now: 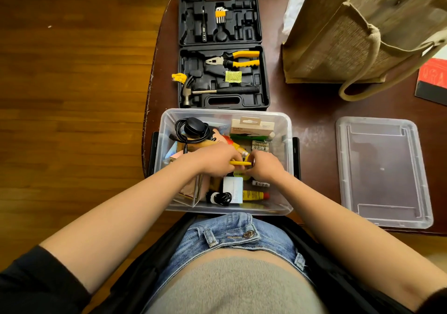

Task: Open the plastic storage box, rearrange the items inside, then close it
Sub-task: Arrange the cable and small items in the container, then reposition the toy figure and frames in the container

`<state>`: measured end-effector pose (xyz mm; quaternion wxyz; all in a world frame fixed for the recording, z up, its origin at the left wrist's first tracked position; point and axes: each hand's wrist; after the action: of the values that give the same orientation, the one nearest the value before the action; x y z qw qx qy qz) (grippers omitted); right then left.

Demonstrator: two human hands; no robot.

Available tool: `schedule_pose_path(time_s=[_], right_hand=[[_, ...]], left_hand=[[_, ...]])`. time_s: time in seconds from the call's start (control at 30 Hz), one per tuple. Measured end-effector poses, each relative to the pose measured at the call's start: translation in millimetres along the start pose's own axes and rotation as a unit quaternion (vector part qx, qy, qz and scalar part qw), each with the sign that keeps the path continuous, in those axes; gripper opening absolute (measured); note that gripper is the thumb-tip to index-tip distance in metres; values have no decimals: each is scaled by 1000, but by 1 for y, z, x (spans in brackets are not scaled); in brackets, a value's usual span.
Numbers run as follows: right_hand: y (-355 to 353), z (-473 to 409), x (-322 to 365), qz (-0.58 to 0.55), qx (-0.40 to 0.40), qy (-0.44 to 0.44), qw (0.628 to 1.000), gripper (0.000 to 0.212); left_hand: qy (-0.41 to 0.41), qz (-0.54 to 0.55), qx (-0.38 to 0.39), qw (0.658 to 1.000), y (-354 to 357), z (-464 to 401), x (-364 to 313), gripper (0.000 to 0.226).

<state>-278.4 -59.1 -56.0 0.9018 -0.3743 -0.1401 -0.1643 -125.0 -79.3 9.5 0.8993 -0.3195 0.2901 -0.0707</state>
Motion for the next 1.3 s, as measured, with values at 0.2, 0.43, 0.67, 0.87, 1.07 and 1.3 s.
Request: schedule_pose_path(time_s=[0.2, 0.43, 0.67, 0.87, 1.07, 1.3], right_hand=[[2, 2, 4, 3, 51, -23, 998, 22], [3, 13, -4, -40, 218, -1, 975, 18], [-10, 5, -3, -242, 62, 33, 968, 23], [-13, 5, -3, -382, 42, 70, 921, 32], [-15, -1, 1, -330, -24, 81, 940, 28], [-17, -11, 19, -146, -7, 8, 989, 29]], left_hand=[[-21, 181, -171, 968, -6, 4, 5, 20], [-37, 418, -209, 883, -16, 2, -3, 24], [-19, 449, -272, 851, -14, -8, -22, 22], [-55, 324, -244, 913, 0, -10, -14, 17], [-9, 126, -233, 964, -10, -2, -11, 27], [-117, 63, -411, 902, -14, 26, 33, 20]])
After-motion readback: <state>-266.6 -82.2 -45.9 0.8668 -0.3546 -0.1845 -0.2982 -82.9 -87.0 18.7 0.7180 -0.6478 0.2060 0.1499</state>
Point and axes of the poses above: each hand's wrist, its own z-axis away from the middle knuckle, its own y-axis out of the palm, x = y × z, and after that the axes turned 3 degrees about -z, right-handed
